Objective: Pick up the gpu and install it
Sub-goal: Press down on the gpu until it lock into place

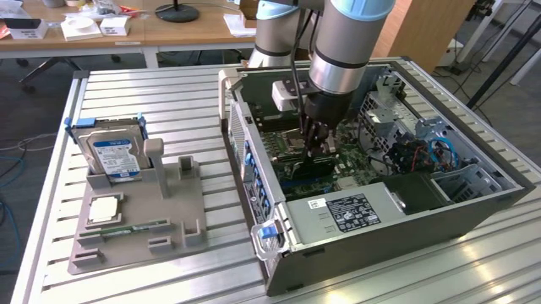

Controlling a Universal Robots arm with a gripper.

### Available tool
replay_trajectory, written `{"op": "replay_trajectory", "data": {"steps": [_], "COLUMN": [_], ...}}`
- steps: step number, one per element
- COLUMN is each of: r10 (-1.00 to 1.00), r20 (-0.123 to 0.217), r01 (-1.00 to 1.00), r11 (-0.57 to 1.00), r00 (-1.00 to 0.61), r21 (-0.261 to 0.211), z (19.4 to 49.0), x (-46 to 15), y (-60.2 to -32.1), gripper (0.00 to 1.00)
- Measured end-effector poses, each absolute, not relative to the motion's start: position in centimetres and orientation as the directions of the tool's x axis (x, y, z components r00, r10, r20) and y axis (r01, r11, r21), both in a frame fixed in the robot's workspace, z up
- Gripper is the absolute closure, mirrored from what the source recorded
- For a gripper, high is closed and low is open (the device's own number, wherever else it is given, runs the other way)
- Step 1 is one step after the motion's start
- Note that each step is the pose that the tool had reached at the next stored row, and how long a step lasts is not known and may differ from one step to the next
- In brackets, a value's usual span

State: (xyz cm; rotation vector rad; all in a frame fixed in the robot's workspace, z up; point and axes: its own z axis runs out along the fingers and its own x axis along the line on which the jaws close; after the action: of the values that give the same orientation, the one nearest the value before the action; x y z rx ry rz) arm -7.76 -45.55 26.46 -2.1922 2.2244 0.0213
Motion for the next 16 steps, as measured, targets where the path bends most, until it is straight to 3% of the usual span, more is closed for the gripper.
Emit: {"op": "replay_trajectory", "data": {"steps": [16], "r10": [-1.0], "r20": [-0.023], "r01": [-1.0], "r11": [0.015], "r00": [-0.015], "r21": [-0.003], "z": [26.22], "x": [-7.82], "y": [-45.54], "gripper": [0.9]}}
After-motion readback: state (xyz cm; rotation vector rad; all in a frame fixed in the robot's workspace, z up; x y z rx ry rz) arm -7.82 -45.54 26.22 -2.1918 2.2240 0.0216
